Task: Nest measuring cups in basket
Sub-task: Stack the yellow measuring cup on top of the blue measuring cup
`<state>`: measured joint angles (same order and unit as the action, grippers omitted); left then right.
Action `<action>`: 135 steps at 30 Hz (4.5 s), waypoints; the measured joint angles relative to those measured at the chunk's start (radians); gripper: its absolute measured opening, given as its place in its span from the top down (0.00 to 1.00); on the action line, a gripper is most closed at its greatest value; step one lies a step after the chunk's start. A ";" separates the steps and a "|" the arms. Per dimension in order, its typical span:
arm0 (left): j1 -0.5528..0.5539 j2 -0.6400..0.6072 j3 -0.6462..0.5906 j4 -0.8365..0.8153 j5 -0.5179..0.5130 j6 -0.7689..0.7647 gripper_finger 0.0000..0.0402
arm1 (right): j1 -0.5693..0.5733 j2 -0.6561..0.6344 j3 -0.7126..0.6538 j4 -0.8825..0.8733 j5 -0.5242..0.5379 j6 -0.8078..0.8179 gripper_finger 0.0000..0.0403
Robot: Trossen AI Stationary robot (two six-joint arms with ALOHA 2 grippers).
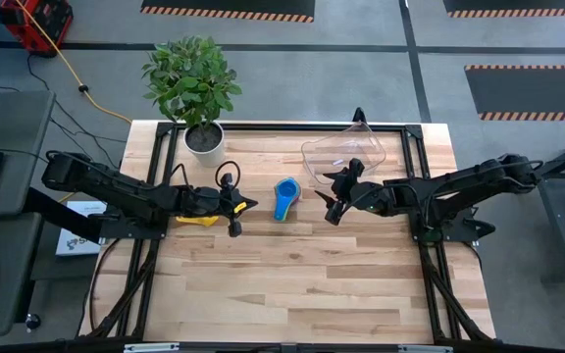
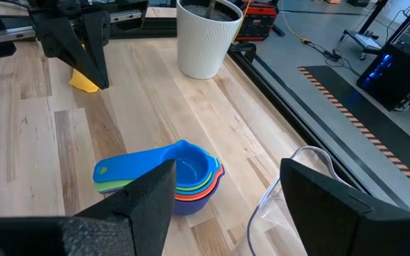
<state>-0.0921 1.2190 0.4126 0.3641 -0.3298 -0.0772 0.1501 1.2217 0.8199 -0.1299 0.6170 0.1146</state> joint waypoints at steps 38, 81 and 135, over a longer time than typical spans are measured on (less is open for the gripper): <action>0.000 0.000 0.000 0.048 -0.023 -0.013 1.00 | 0.000 0.000 0.000 0.010 0.008 -0.002 0.40; -0.102 -0.340 0.054 -0.635 -0.232 -0.158 0.59 | -0.005 0.000 0.000 0.023 0.029 0.061 0.40; -0.190 0.037 0.085 -1.284 0.178 -0.904 0.58 | -0.060 0.003 0.000 0.030 -0.050 0.132 0.40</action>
<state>-0.2817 1.2556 0.4973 -0.9194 -0.1515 -0.9813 0.0902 1.2251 0.8196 -0.1001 0.5671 0.2466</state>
